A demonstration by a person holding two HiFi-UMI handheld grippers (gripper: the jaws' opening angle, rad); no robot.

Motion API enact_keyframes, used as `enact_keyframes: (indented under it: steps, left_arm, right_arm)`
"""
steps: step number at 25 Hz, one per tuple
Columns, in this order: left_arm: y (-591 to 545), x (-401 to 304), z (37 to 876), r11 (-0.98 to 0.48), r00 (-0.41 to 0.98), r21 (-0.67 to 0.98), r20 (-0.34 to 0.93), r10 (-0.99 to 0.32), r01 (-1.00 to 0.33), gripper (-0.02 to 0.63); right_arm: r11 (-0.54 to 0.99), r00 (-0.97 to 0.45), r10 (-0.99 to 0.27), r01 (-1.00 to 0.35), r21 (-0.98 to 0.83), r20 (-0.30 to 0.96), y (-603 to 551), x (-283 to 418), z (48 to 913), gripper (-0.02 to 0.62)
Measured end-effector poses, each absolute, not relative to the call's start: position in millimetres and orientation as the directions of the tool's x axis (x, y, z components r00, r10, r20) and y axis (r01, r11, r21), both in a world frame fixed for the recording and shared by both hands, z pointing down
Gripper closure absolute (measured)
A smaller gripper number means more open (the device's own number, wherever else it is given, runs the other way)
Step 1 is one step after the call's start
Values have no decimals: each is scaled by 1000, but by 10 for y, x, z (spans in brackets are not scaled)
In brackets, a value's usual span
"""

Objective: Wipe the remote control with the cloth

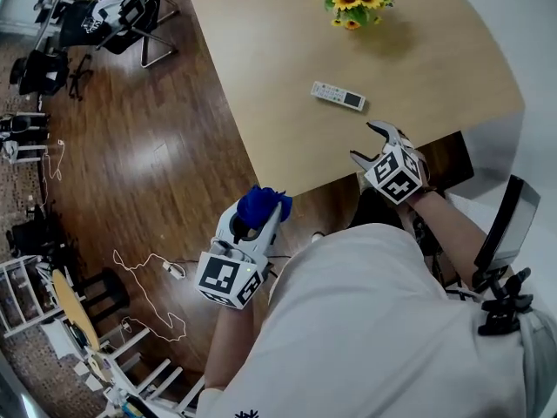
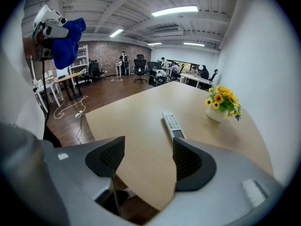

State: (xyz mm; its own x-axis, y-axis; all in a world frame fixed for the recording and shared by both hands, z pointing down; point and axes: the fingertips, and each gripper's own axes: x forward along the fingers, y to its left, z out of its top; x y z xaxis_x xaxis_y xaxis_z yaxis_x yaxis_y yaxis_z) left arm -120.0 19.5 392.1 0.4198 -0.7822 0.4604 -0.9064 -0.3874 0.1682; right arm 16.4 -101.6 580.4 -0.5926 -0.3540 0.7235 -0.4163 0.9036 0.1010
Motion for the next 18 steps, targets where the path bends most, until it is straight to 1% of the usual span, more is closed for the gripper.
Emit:
enact_keyframes:
  steps: [4,7,9,12,15,18]
  left_arm:
    - [728,-1467,3849,-445,482,189,405,-777,-875,460]
    - [1113,-1606,3873,-490,534,212,346,-771,-845,460]
    - [1536,-1623,3982,-519,570,237,325,-755,-821,460]
    - [2048,-1584,4143,-544,611,280,330,-720,-791,460]
    - [2387,-1488,4259,-586,652,284,314,-691,-759,460]
    - [2515,-1313,4246,-618,679,284,286,-676,-734,460]
  right_arm:
    - [863,-558,-416,-491,118,718,-325,60,5668,273]
    - [832,-498,-469,-525,177,729,245,60,5551,273]
    - [826,-470,-473,-532,188,745,847,96,5517,273]
    - [824,-448,-461,-537,182,766,1568,197,5448,273]
    - [822,-427,-463,-534,197,777,1983,296,5403,273]
    - [833,-405,-477,-493,253,780,2131,353,5349,273]
